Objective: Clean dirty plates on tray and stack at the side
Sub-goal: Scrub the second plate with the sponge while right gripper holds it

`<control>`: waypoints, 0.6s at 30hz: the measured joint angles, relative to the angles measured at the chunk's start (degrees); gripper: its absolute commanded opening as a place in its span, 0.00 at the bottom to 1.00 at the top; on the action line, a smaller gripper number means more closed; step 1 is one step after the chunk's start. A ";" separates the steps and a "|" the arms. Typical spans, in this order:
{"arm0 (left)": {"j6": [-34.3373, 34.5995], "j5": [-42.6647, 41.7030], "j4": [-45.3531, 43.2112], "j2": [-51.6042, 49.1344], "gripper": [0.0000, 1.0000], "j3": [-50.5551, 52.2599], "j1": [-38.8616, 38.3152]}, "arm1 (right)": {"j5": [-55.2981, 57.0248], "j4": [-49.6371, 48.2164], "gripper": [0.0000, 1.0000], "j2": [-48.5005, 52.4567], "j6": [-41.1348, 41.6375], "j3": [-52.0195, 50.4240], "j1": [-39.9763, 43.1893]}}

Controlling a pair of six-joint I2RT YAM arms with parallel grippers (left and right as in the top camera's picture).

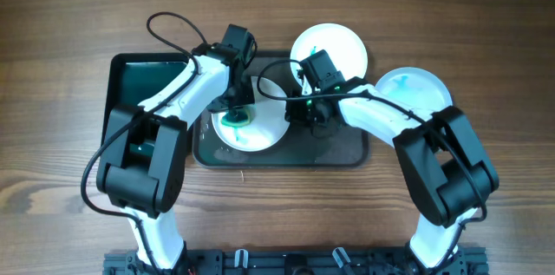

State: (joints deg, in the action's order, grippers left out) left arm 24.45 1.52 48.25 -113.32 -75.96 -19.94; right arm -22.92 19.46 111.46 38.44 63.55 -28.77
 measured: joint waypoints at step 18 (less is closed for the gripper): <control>1.97 -12.52 -11.72 0.61 0.04 4.26 -2.10 | -1.73 -0.87 0.04 0.44 -2.47 -0.07 2.32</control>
State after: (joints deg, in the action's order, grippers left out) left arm 26.41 -11.00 36.53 -112.71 -71.70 -22.04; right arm -24.64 18.59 111.90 35.97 63.48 -26.46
